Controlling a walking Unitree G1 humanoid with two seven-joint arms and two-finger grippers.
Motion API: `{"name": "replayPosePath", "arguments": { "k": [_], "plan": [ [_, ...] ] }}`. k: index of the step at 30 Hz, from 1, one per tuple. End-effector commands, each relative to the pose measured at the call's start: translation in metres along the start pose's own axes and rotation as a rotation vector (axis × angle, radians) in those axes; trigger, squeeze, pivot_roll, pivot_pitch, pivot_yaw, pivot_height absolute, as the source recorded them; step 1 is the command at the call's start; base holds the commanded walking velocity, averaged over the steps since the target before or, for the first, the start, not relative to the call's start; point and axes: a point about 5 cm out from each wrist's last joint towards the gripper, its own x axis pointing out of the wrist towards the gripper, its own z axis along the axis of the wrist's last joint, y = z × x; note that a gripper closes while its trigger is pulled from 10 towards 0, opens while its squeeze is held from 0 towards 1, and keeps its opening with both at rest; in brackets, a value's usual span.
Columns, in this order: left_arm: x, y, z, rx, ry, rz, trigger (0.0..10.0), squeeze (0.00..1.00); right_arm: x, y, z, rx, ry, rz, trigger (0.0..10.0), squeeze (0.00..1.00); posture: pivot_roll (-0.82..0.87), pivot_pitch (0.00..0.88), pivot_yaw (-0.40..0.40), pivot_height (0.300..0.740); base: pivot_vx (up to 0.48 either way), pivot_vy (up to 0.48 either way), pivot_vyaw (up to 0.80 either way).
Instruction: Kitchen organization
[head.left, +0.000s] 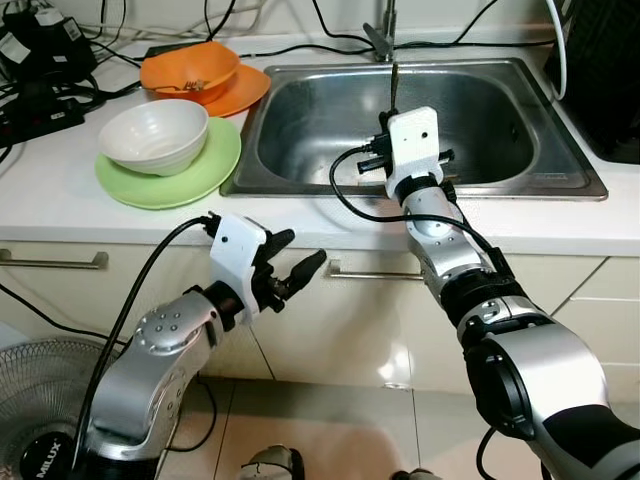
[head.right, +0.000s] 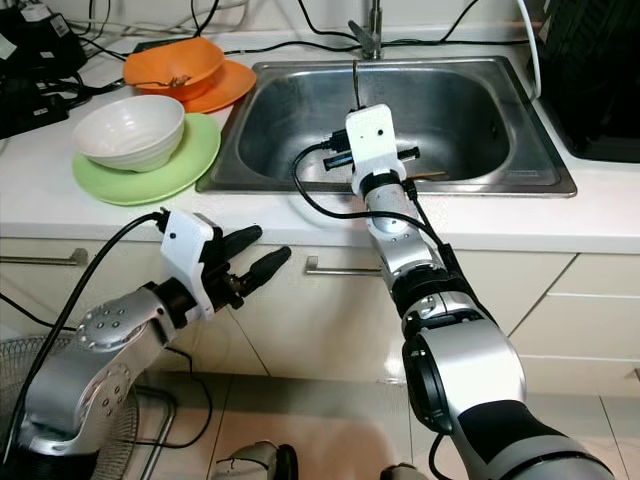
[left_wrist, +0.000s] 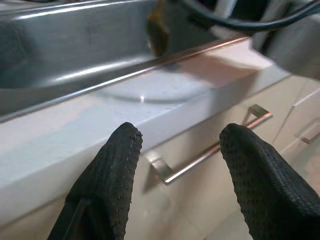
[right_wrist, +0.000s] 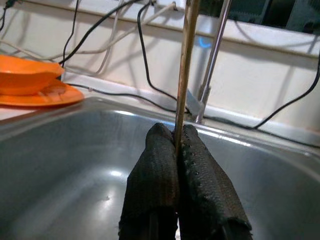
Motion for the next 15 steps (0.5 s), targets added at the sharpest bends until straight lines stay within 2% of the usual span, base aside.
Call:
{"name": "replayPosePath", "arguments": {
  "k": [1, 12, 13, 14, 15],
  "plan": [
    [-0.003, -0.004, -0.001, -0.01, 0.015, -0.009, 10.0, 0.0, 0.002, 0.003, 0.001, 0.026, 0.006, -0.002, 10.0, 0.0, 0.32, 0.196, 0.109, 0.74, 0.0, 0.0, 0.0],
    [-0.012, -0.01, -0.001, -0.022, 0.038, 0.007, 10.0, 0.0, -0.001, 0.006, -0.004, 0.043, 0.034, 0.003, 10.0, 0.0, 0.35, 0.23, 0.107, 0.74, 0.0, 0.0, 0.0],
    [-0.013, -0.011, -0.001, -0.023, 0.042, 0.008, 10.0, 0.0, -0.001, 0.006, -0.004, 0.044, 0.035, 0.004, 10.0, 0.87, 0.36, 0.233, 0.109, 0.74, 0.0, 0.0, 0.0],
    [-0.014, -0.011, -0.001, -0.025, 0.045, 0.009, 10.0, 0.0, -0.001, 0.007, -0.004, 0.045, 0.036, 0.004, 10.0, 1.0, 0.36, 0.234, 0.11, 0.74, 0.0, 0.0, 0.0],
    [-0.014, -0.011, -0.001, -0.025, 0.045, 0.009, 10.0, 0.0, -0.001, 0.007, -0.004, 0.045, 0.036, 0.004, 10.0, 1.0, 0.36, 0.234, 0.11, 0.74, 0.0, 0.0, 0.0]
  ]
}}
